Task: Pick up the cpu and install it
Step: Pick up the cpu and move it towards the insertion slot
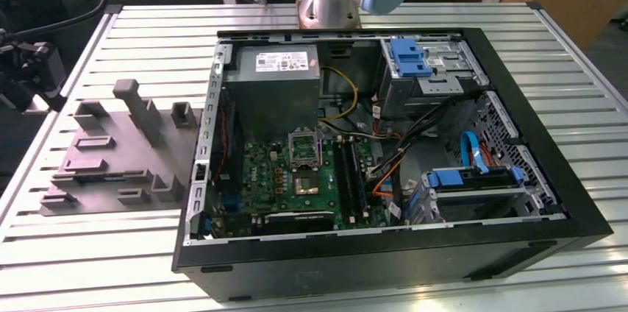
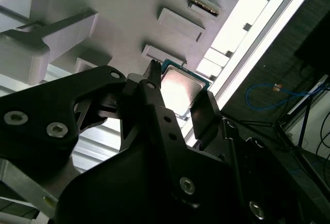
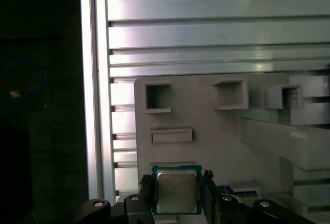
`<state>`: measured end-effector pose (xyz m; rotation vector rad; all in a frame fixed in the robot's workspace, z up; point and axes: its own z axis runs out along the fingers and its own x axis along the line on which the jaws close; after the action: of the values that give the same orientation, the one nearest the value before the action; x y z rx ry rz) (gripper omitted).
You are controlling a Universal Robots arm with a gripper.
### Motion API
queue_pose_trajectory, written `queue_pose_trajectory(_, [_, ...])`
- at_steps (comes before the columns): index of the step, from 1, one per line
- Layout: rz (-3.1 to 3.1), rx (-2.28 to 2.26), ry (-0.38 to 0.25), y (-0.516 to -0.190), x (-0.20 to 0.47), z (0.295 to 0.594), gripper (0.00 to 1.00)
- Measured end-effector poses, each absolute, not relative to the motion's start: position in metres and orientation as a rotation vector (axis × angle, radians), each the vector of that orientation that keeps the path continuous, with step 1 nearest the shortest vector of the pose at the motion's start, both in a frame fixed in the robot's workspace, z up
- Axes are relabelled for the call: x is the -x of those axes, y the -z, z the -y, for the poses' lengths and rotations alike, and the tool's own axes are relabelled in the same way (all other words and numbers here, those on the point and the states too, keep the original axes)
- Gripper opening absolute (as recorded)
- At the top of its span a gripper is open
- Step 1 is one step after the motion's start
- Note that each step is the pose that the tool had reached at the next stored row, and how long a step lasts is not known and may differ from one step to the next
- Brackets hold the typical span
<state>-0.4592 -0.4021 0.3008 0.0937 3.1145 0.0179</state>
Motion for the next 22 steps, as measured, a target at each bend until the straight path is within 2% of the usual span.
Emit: queue_pose_trajectory(22, [-3.115,-0.094,-0.017,-0.3067,0.4592,0.402,0.47])
